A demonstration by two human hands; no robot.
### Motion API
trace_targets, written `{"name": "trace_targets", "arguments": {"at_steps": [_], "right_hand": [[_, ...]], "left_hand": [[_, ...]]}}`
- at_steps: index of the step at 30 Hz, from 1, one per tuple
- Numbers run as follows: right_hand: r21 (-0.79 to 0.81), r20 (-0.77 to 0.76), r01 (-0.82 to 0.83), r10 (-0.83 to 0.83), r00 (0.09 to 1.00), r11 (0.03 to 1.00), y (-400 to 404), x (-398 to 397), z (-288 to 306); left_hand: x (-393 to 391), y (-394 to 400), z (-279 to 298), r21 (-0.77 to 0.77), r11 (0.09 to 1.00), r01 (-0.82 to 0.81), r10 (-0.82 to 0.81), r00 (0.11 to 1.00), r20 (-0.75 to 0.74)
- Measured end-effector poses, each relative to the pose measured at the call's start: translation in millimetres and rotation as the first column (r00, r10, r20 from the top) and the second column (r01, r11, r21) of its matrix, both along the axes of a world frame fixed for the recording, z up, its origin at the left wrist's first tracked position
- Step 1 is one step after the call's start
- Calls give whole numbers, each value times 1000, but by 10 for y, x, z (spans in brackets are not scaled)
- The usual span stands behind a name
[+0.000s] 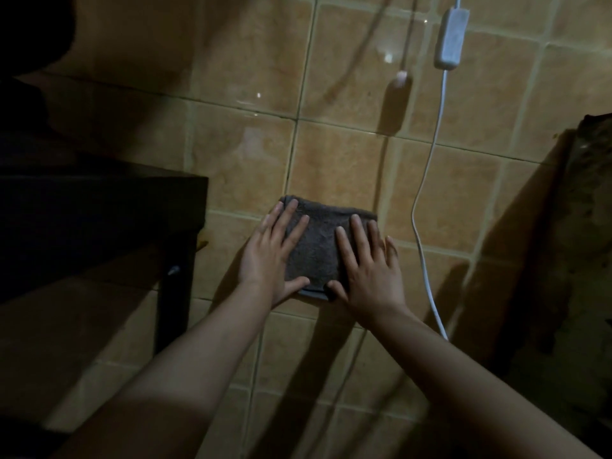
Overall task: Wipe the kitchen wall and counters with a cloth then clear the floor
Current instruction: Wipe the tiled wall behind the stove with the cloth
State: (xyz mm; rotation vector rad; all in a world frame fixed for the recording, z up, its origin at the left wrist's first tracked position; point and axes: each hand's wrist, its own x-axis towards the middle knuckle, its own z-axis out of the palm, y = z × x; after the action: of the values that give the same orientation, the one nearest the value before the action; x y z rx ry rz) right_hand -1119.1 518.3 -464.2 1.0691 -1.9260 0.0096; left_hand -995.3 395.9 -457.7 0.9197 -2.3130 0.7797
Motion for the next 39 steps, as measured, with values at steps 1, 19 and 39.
{"name": "trace_targets", "arguments": {"at_steps": [1, 19, 39], "right_hand": [[30, 15, -31, 31, 999, 999, -52, 32, -16], [-37, -237, -140, 128, 963, 989, -451, 100, -621], [25, -257, -70, 74, 964, 997, -131, -104, -1143]], "left_hand": [[47, -42, -29, 6, 1000, -9, 9, 1000, -7], [328, -285, -715, 194, 980, -33, 47, 997, -69], [116, 41, -1168, 267, 963, -40, 46, 999, -19]]}}
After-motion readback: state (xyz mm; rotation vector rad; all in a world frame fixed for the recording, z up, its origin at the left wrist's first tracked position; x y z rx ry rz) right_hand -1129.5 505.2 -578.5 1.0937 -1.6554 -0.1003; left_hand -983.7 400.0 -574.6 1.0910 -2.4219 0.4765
